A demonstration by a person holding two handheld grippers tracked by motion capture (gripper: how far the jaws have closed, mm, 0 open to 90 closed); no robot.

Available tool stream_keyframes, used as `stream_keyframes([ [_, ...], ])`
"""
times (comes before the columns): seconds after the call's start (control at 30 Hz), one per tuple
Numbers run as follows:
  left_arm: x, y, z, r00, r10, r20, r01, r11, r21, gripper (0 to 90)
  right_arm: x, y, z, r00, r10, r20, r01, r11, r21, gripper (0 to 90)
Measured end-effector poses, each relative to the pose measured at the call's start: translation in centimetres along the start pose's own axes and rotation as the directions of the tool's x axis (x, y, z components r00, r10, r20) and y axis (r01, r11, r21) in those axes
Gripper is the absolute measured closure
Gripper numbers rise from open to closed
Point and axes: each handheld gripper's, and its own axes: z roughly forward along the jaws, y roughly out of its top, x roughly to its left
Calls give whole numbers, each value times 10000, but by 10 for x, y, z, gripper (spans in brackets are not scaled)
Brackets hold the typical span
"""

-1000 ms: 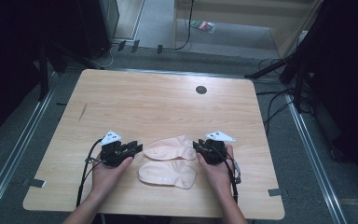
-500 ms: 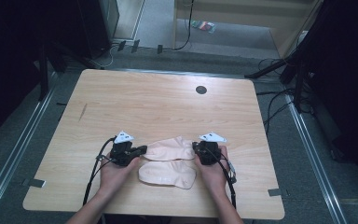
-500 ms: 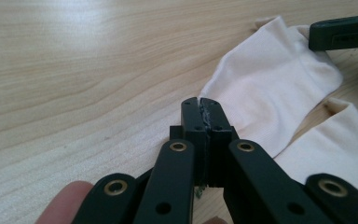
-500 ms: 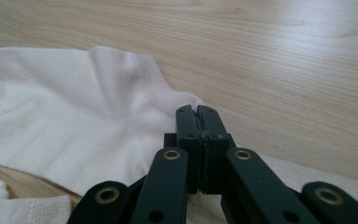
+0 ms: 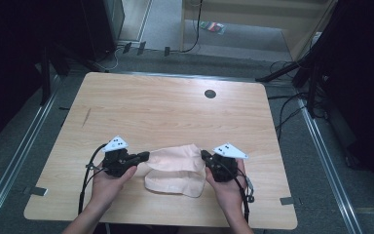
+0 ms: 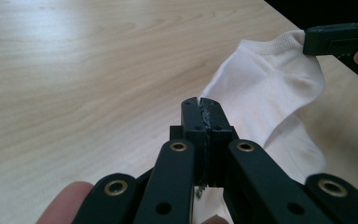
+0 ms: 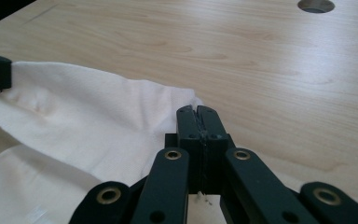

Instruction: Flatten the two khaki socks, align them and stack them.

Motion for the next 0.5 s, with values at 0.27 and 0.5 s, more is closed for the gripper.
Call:
stream_keyframes([
  [0.27,4,-18,-15,9975,-408,583,378,9980,512,900,15,-23,-22,9989,57,-463,-41,9994,345,900],
  [0.5,7,-28,-2,9982,-359,488,298,9922,1209,900,19,-41,-19,9986,210,-489,-169,9964,833,900],
])
